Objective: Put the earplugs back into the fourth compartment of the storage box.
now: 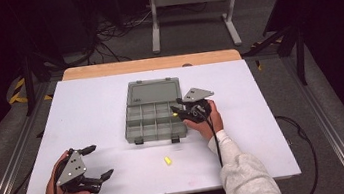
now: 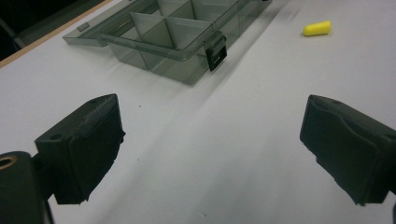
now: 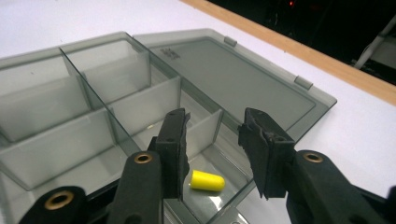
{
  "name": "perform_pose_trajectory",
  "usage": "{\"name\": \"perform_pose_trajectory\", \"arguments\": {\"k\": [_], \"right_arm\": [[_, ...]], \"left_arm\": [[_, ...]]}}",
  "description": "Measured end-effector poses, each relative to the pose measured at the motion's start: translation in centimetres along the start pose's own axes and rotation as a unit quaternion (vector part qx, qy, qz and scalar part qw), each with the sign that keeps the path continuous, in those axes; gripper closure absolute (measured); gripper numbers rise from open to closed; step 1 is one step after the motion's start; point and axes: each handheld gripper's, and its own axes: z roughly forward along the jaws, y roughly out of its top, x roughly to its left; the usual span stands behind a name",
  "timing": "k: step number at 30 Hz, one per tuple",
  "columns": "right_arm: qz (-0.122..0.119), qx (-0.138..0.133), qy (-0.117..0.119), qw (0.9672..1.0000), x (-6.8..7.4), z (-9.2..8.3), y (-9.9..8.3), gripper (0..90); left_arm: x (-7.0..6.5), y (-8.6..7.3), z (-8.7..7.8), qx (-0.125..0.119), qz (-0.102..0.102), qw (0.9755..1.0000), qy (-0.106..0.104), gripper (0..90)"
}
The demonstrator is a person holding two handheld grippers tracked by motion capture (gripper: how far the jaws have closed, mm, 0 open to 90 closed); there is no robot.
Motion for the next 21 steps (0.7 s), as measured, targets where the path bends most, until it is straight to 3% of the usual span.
{"name": "perform_pose_trajectory", "arguments": {"k": [21], "right_arm": [[-0.034, -0.053, 0.007, 0.998, 2.4, -3.1, 2.4, 46.0]], "left_arm": [[0.0, 0.0, -0.1, 0.0, 0.002, 1.0, 0.001, 7.1]]}}
